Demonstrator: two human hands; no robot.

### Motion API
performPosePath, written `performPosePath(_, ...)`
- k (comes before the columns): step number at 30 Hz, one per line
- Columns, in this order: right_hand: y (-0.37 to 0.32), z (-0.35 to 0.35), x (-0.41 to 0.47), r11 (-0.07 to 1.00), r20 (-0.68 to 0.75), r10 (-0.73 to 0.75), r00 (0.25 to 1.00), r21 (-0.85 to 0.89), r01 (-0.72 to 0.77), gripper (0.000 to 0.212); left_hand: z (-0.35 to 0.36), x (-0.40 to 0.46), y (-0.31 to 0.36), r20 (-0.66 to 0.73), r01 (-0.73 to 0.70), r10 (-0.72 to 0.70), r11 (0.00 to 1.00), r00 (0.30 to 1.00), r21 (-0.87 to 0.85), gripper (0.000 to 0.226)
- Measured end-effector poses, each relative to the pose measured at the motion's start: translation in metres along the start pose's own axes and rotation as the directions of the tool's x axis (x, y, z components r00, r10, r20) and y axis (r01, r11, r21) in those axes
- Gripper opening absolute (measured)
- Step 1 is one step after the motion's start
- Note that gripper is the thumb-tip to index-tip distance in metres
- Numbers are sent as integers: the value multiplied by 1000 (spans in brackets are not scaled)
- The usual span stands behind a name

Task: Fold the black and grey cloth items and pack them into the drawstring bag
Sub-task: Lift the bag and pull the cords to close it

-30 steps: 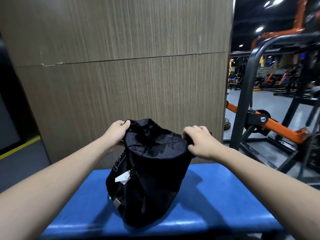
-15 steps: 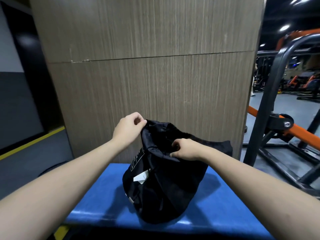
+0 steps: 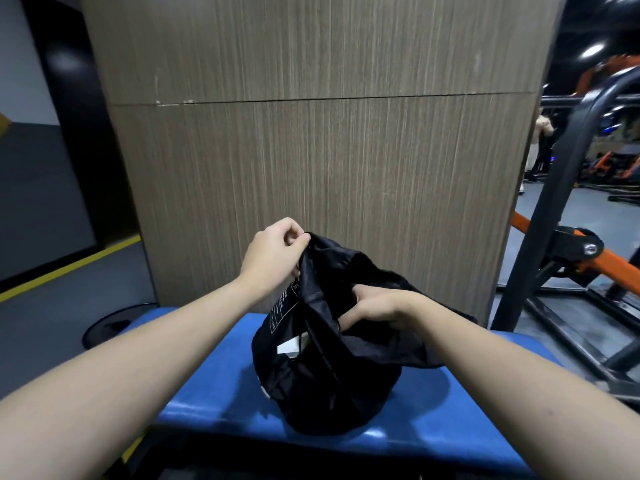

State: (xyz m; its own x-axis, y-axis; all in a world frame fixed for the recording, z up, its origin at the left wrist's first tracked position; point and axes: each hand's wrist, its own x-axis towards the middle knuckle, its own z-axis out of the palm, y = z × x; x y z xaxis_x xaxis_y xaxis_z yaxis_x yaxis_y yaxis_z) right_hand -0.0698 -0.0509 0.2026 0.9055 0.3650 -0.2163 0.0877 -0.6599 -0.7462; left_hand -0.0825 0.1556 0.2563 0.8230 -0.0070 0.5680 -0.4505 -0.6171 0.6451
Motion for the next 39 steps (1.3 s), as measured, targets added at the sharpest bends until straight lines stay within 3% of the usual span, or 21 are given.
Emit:
performPosePath(5,1,5,0,998,-4,-24,1000,55,24,56,-4,1,-2,5,44,-44,999,999,-22,16)
performPosePath(9,-1,3,-3,984,-56,-151,987,92,155,21,-5,2,-8,1,97,-97,995,995,-35,17)
performPosePath(11,-3,0,-9,968,-125,-235,964,55,243,14,-3,2,-9,6,124,-124,990,992,-73,15)
performPosePath(14,-11,-6,-22,943,-263,-334,905,-80,324,3,0,3,-11,9,177,-177,976,984,-128,14)
performPosePath(16,-17,-10,-27,912,-339,-409,847,-179,369,15,4,2,-11,16,186,-186,971,982,-152,16)
performPosePath(18,-24,-13,-30,873,-403,-486,776,-266,409,26,8,1,-9,-11,103,-104,992,995,-76,19)
performPosePath(20,-30,-16,-32,837,-450,-547,706,-321,444,22,12,-4,-3,-49,-19,20,1000,999,11,18)
performPosePath(24,-42,-20,-37,810,-517,-586,624,-335,482,27,15,-21,19,-37,-79,71,959,997,-271,13)
performPosePath(26,-46,-21,-38,815,-517,-574,636,-284,505,28,16,-27,27,72,-81,113,933,991,-351,17)
performPosePath(28,-49,-19,-38,823,-470,-538,700,-116,556,23,16,-30,30,207,-72,143,945,968,-318,35)
performPosePath(30,-49,-17,-40,804,-405,-514,756,79,589,18,15,-29,31,227,-120,175,964,958,-236,41)
performPosePath(32,-48,-18,-44,787,-372,-510,776,162,595,24,11,-27,29,209,-167,203,970,957,-178,46)
performPosePath(36,-45,-19,-48,811,-356,-483,800,164,562,39,8,-27,25,305,-164,197,978,932,-130,72)
performPosePath(39,-50,-11,-46,833,-391,-504,770,15,553,33,12,-34,28,207,-153,171,983,963,-100,62)
